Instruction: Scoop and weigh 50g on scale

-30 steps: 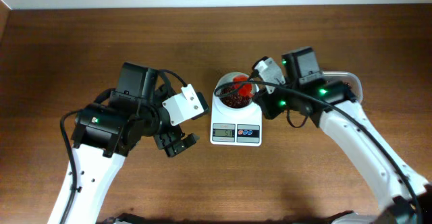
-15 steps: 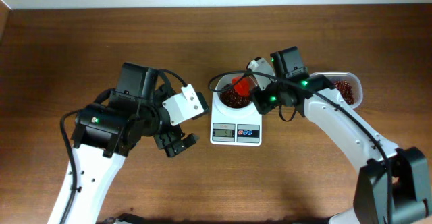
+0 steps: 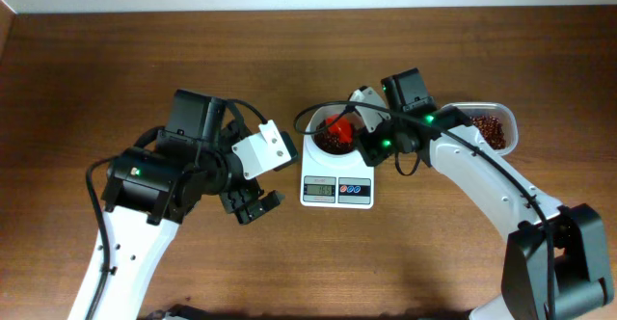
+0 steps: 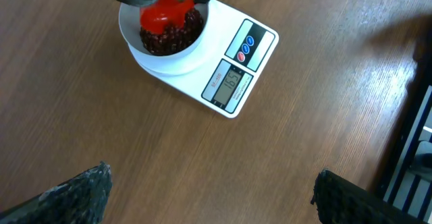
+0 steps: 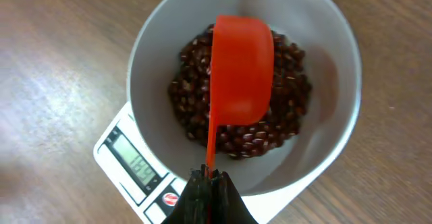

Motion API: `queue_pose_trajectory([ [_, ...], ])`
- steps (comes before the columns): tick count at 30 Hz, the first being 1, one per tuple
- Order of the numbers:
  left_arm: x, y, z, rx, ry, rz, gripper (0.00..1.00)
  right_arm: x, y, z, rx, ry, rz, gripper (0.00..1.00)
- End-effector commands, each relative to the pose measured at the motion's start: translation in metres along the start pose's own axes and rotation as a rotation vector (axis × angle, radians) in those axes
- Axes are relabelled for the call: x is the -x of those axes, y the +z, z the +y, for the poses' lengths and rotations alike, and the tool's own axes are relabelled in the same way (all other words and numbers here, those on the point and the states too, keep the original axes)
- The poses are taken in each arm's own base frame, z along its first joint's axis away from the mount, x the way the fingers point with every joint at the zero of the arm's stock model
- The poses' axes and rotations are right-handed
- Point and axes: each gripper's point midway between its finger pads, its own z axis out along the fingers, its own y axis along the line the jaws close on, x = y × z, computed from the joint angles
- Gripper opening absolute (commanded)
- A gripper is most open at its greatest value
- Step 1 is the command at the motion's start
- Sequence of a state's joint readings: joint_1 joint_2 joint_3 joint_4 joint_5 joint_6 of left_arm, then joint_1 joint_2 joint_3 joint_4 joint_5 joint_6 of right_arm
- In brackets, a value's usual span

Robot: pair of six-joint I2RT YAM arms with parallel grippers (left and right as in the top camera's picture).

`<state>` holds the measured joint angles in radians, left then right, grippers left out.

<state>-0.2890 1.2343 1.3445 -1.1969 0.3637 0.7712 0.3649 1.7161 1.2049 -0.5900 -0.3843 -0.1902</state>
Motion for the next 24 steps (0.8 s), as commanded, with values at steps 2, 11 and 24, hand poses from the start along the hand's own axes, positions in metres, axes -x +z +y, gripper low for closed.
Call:
queue_pose_trajectory([
  [2,0.005,-0.005,0.001,0.004,0.022,-0.021,0.99,0.007,0.0,0.011,0.05,0.005,-0.015,0.04],
  [11,0.005,-0.005,0.001,0.004,0.022,-0.021,0.99,0.023,-0.016,0.023,0.1,0.056,-0.053,0.04],
  [24,0.005,-0.005,0.001,0.004,0.022,-0.021,0.99,0.022,-0.038,0.018,0.236,0.15,-0.077,0.04],
])
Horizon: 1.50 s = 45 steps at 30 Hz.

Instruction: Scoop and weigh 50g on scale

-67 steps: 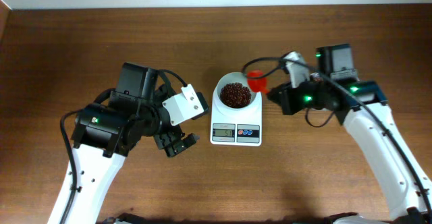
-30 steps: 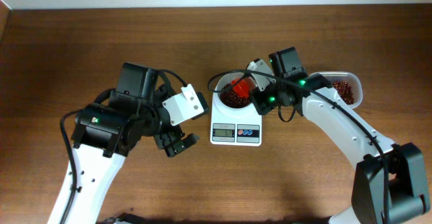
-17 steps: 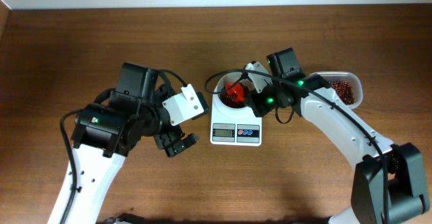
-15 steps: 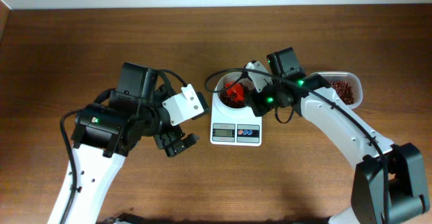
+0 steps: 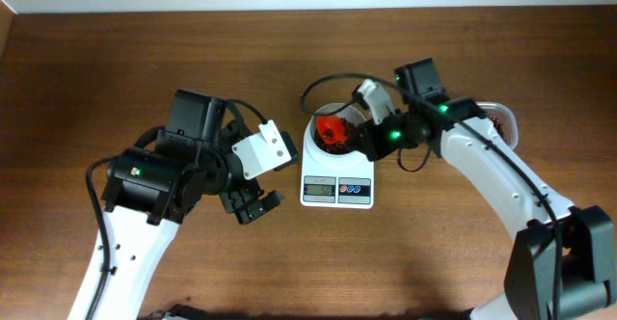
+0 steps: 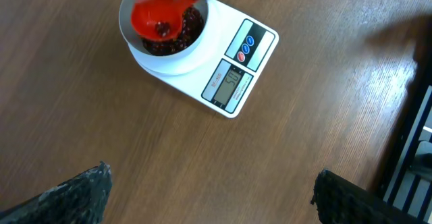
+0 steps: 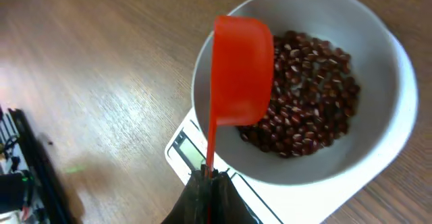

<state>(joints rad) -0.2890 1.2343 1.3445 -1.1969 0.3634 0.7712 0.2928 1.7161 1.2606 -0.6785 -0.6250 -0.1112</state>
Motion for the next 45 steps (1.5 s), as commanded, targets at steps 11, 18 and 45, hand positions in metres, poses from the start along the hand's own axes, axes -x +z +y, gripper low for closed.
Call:
queue_pose_trajectory([
  [11,0.005,-0.005,0.001,0.004,0.022,-0.021,0.99,0.021,-0.039,0.025,0.051,-0.044,-0.098,0.04],
  [18,0.005,-0.005,0.001,0.004,0.022,-0.021,0.99,0.019,-0.054,0.019,0.038,-0.013,-0.113,0.04],
  [45,0.005,-0.005,0.001,0.004,0.022,-0.021,0.99,-0.095,-0.219,-0.162,-0.85,0.413,0.03,0.04],
])
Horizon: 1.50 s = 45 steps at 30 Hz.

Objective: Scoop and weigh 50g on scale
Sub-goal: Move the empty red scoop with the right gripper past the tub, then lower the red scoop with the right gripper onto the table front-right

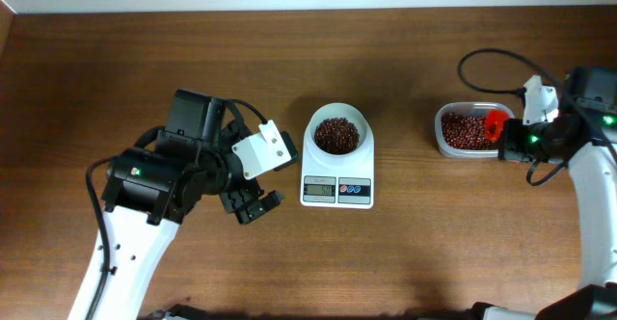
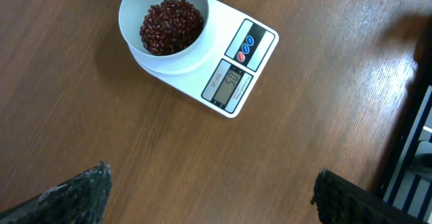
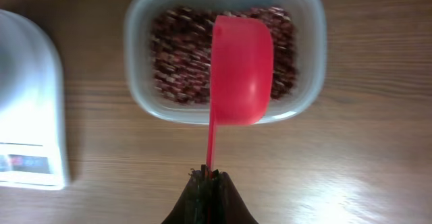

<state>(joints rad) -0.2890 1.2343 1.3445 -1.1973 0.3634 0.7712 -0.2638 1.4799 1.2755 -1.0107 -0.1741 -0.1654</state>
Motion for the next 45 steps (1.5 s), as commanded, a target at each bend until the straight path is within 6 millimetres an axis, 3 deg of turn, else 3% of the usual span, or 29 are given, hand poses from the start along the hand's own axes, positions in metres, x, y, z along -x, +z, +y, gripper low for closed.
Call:
queue_pose_trajectory([
  [1,0.005,-0.005,0.001,0.004,0.023,-0.022,0.99,0.004,-0.009,-0.016,-0.223,-0.058,0.005,0.04],
  [8,0.005,-0.005,0.001,0.004,0.023,-0.022,0.99,0.022,-0.009,0.004,-0.318,-0.117,-0.058,0.04],
  [17,0.005,-0.005,0.001,0.004,0.023,-0.022,0.99,0.03,-0.018,0.012,-0.488,-0.212,-0.083,0.04],
  [19,0.005,-0.005,0.001,0.004,0.023,-0.022,0.99,0.032,-0.015,0.024,-0.431,-0.222,-0.098,0.04],
  [22,0.005,-0.005,0.001,0.004,0.023,-0.022,0.99,0.03,-0.012,0.064,-0.191,-0.21,-0.114,0.04],
  [25,0.005,-0.005,0.001,0.004,0.023,-0.022,0.99,0.025,-0.026,0.095,-0.01,-0.221,-0.143,0.04],
  [30,0.005,-0.005,0.001,0.004,0.023,-0.022,0.99,0.009,-0.079,0.118,0.169,-0.221,-0.235,0.04],
  [32,0.005,-0.005,0.001,0.004,0.023,-0.022,0.99,-0.004,-0.103,0.124,0.247,-0.208,-0.265,0.04],
  [35,0.005,-0.005,0.001,0.004,0.023,-0.022,0.99,-0.028,-0.123,0.125,0.307,-0.177,-0.248,0.04],
  [38,0.005,-0.005,0.001,0.004,0.023,-0.022,0.99,-0.058,-0.125,0.123,0.322,-0.088,-0.155,0.04],
  [41,0.005,-0.005,0.001,0.004,0.023,-0.022,0.99,-0.076,-0.116,0.122,0.323,-0.021,-0.092,0.04],
  [45,0.005,-0.005,0.001,0.004,0.023,-0.022,0.99,-0.097,-0.079,0.117,0.32,0.118,0.006,0.04],
])
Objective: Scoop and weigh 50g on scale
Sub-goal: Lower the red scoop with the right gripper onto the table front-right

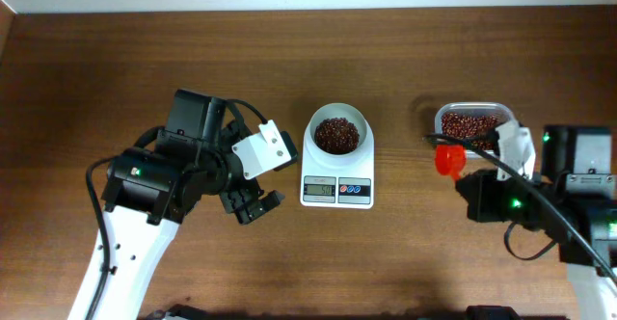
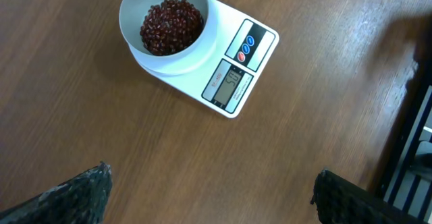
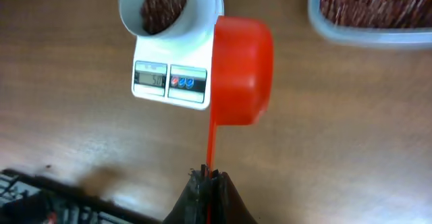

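A white scale (image 1: 336, 187) carries a white bowl (image 1: 318, 120) of red beans at the table's middle. Its display (image 3: 150, 80) seems to read 50. My right gripper (image 3: 208, 175) is shut on the thin handle of the red scoop (image 1: 447, 158). The scoop hangs over the bare table, between the scale and the clear bean container (image 1: 470, 127). No beans show in the scoop from overhead. My left gripper (image 1: 258, 204) stands open to the left of the scale, nothing between its fingers (image 2: 74, 193).
The right arm's black cable loops over the front of the bean container. The table's back edge meets a white wall at the top of the overhead view. A dark metal frame shows at the right edge of the left wrist view.
My right arm has drawn back toward the table's front. The scoop was over the bean container and is now in front of its left corner, above the table. The left arm is unmoved.
The scoop first lay in the bowl on the scale among the beans. Then it was raised at the bowl's left rim with a few beans in it. Then it hung over the bean container, and now it is over the table beside the scale.
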Motion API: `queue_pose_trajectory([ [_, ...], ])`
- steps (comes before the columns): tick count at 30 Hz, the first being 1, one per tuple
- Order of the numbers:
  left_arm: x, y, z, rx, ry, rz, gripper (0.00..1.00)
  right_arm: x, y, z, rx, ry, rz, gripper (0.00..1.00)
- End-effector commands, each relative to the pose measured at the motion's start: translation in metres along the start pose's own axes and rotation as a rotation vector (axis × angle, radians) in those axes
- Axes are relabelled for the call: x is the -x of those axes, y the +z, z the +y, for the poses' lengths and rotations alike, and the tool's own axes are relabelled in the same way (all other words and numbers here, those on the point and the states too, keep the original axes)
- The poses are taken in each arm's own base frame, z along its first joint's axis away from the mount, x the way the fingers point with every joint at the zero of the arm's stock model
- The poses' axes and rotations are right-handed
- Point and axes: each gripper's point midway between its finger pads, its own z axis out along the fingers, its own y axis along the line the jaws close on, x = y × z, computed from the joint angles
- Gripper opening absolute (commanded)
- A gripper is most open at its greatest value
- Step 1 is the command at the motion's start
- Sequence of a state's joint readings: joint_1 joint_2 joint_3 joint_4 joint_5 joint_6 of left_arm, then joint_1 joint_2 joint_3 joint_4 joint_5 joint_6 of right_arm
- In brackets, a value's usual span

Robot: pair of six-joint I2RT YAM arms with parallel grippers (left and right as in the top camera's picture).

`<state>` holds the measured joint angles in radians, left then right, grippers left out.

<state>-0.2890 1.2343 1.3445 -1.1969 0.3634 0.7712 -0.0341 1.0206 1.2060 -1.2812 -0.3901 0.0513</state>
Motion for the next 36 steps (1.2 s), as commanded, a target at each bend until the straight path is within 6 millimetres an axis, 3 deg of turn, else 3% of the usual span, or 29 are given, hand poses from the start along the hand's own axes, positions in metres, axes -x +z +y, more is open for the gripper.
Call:
queue_pose_trajectory([
  [1,0.005,-0.005,0.001,0.004,0.022,-0.021,0.99,-0.025,0.036,-0.014,0.01,0.202,0.078,0.04],
  [3,0.005,-0.005,0.001,0.004,0.022,-0.021,0.99,-0.042,0.062,-0.023,0.014,0.325,0.118,0.04],
  [7,0.005,-0.005,0.001,0.004,0.022,-0.021,0.99,-0.067,0.108,-0.019,0.152,0.438,0.154,0.04],
  [13,0.005,-0.005,0.001,0.004,0.022,-0.021,0.99,-0.087,0.141,-0.031,0.198,0.565,0.142,0.04],
  [17,0.005,-0.005,0.001,0.004,0.022,-0.021,0.99,-0.088,0.142,-0.062,0.159,0.678,0.08,0.04],
  [20,0.005,-0.005,0.001,0.004,0.022,-0.021,0.99,-0.072,0.131,-0.087,0.152,0.71,-0.032,0.04],
  [22,0.005,-0.005,0.001,0.004,0.022,-0.021,0.99,-0.069,0.127,-0.094,0.163,0.737,-0.063,0.04],
  [34,0.005,-0.005,0.001,0.004,0.022,-0.021,0.99,-0.099,0.138,-0.099,0.17,0.8,-0.018,0.05],
  [36,0.005,-0.005,0.001,0.004,0.022,-0.021,0.99,-0.101,0.138,-0.103,0.146,0.802,-0.017,0.15],
])
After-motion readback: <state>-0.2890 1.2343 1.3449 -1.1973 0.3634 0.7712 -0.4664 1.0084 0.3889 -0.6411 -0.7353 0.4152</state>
